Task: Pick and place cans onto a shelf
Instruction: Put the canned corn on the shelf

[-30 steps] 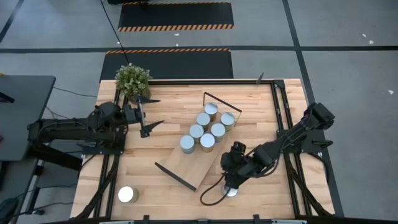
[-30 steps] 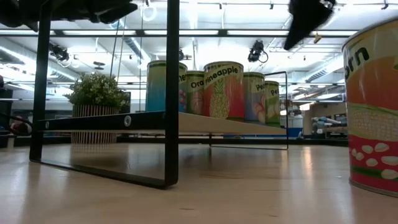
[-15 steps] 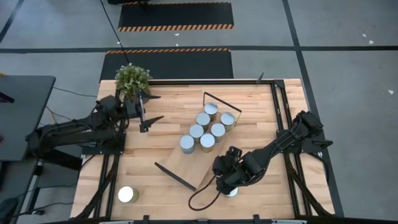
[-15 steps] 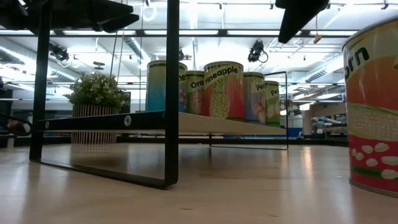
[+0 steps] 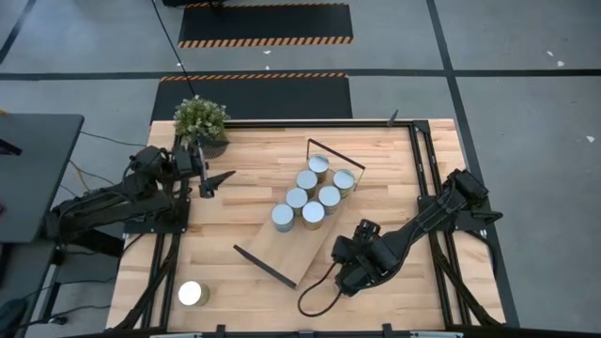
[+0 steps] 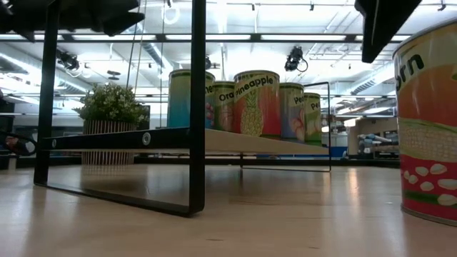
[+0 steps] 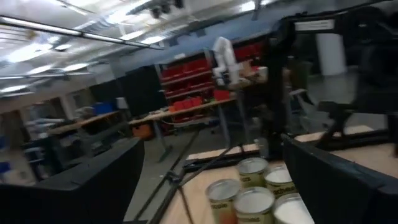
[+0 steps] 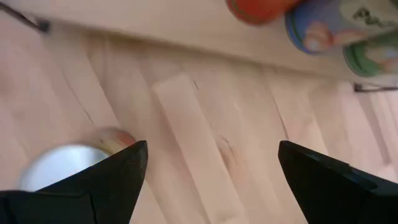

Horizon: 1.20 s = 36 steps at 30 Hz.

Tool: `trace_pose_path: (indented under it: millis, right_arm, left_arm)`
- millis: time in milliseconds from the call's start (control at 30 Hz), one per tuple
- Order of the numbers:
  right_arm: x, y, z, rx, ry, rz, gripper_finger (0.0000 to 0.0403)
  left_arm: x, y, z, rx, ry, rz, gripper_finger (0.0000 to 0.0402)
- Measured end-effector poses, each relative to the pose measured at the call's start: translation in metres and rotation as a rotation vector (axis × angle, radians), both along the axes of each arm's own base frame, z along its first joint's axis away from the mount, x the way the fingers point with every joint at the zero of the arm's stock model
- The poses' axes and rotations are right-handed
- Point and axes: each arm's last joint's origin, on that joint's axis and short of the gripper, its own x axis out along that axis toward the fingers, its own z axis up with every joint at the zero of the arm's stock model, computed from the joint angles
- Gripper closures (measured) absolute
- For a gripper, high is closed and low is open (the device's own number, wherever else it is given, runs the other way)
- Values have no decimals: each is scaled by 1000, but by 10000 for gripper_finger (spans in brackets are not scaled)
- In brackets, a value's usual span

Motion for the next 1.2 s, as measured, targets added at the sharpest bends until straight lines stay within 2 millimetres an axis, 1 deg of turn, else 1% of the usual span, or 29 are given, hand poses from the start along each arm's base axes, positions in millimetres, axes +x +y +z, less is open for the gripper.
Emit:
trace_pose_path:
  millis: [133,267,433,567,700,767,867,967,1033,1100,1200]
  right_arm:
    - [-5,5,3,18,-32,6,34]
    - [-12,8,-9,61,40,-17,34]
    - [-19,14,-11,112,88,-37,34]
    - [-23,14,-10,165,149,-77,34]
    - [-32,15,-10,199,263,-113,34]
    - [-39,20,-10,213,299,-129,34]
    - [-49,33,-13,230,300,-145,34]
    - [-57,42,-21,230,291,-167,34]
    - [-61,44,-29,227,288,-180,34]
    - [-65,46,-39,230,288,-177,34]
    - [-66,45,-55,213,255,-167,34]
  left_arm:
    - [-11,-3,-10,28,-103,70,13]
    - [-21,-7,-16,54,-188,95,14]
    - [-27,-9,-18,58,-206,101,14]
    - [-27,-9,-19,54,-207,99,14]
    - [-27,-9,-19,57,-207,100,14]
    - [-29,-10,-18,66,-217,101,14]
    - [-33,-12,-16,91,-237,107,14]
    - [-36,-14,-16,99,-250,107,14]
    - [-39,-15,-16,103,-263,107,14]
    - [-40,-15,-22,108,-289,109,14]
    - [-42,-14,-33,97,-349,169,14]
